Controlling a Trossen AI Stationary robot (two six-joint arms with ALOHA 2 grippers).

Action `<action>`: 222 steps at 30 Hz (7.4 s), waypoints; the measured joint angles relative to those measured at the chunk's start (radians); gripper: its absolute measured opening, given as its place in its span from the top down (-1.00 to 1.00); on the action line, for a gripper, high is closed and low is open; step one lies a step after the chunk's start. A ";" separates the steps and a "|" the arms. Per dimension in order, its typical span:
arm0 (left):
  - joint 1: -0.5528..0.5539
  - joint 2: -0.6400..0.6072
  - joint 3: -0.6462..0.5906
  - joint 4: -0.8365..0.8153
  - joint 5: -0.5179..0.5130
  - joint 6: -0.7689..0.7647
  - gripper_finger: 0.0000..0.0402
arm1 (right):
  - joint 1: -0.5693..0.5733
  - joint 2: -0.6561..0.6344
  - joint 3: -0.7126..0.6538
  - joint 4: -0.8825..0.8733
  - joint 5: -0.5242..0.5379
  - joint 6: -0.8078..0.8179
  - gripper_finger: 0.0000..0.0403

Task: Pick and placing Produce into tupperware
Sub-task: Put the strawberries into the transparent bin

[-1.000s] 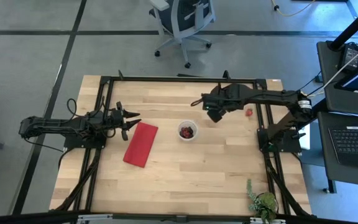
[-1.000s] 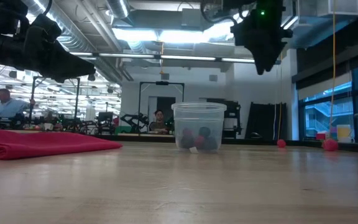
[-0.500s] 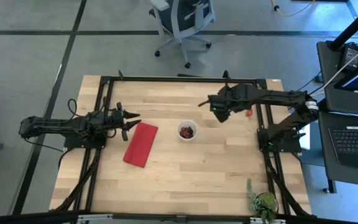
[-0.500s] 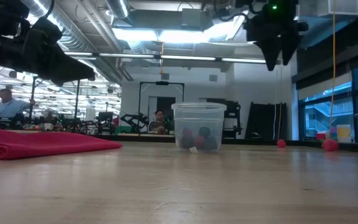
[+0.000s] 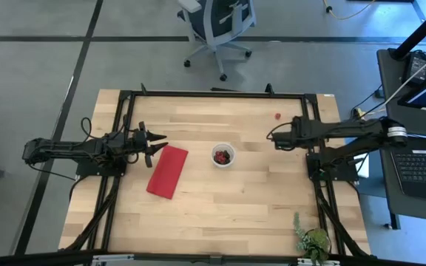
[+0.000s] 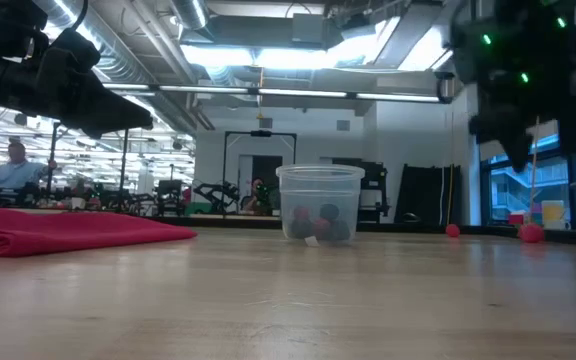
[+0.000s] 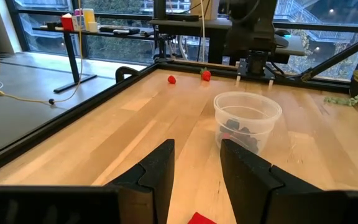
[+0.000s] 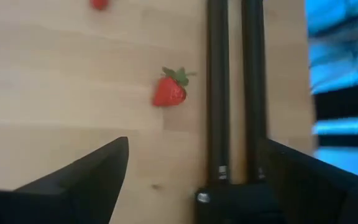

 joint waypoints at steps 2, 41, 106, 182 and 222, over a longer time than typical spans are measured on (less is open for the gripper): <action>0.000 0.000 0.000 0.000 0.000 0.000 0.38 | -0.011 -0.020 -0.056 0.085 -0.003 0.071 -0.77; 0.000 0.000 0.000 0.008 0.000 -0.016 0.38 | -0.272 -0.010 -0.304 0.500 0.207 0.748 -0.75; 0.000 0.000 0.000 0.008 -0.001 -0.016 0.38 | -0.370 0.357 -0.305 0.672 0.148 0.572 -0.75; 0.027 -0.001 0.000 0.047 -0.912 -0.068 0.38 | -0.355 0.357 -0.303 0.742 0.141 0.437 -0.26; 0.026 -0.001 0.000 0.047 -0.912 -0.068 0.38 | -0.304 0.357 -0.307 0.802 0.157 0.239 0.27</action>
